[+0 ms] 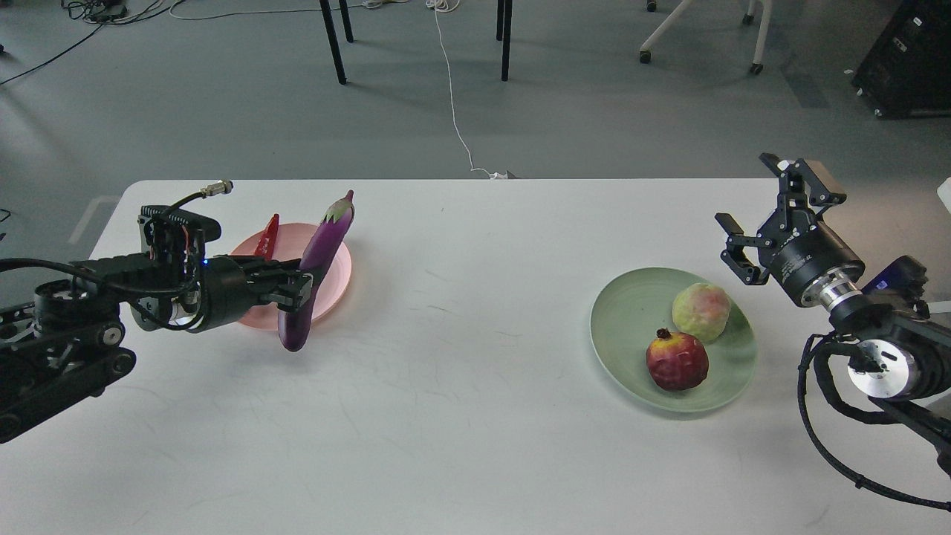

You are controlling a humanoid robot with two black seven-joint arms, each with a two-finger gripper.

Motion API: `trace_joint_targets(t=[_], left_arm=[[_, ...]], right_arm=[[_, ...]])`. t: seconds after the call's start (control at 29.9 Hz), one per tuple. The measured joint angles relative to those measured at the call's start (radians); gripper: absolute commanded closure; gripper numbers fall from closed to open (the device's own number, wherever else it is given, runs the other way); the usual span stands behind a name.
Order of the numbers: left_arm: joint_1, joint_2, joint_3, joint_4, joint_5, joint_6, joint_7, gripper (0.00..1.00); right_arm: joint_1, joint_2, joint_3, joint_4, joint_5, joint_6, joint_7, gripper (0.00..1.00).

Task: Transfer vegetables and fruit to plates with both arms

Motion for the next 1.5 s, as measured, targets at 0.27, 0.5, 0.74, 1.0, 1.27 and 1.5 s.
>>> trace_joint_targets(t=[0.27, 0.5, 0.74, 1.0, 1.27, 1.5], left_arm=[[0.003, 0.013, 0.001, 0.036, -0.036, 0.026, -0.008, 0.02], [0.0, 0.059, -0.03, 0.033, -0.09, 0.031, -0.009, 0.02], [0.001, 0.01, -0.142, 0.025, -0.392, 0.111, -0.021, 0.02], [0.078, -0.177, -0.229, 0.026, -0.903, 0.305, -0.029, 0.02], [0.351, -0.404, -0.609, 0.027, -0.94, 0.208, -0.029, 0.02], [0.486, -0.507, -0.822, 0.038, -0.949, 0.039, -0.017, 0.02]], right_arm=[[0.0, -0.006, 0.0, 0.001, 0.0, 0.0, 0.0, 0.02], [0.0, -0.003, 0.0, 0.0, 0.0, 0.0, 0.0, 0.02], [0.009, 0.002, 0.005, 0.0, -0.001, 0.002, 0.0, 0.02], [0.023, 0.006, 0.01, 0.01, -0.001, 0.006, 0.0, 0.02], [0.028, 0.039, 0.005, 0.011, -0.001, 0.046, 0.0, 0.02], [0.01, 0.083, 0.0, 0.008, -0.001, 0.097, 0.0, 0.02]])
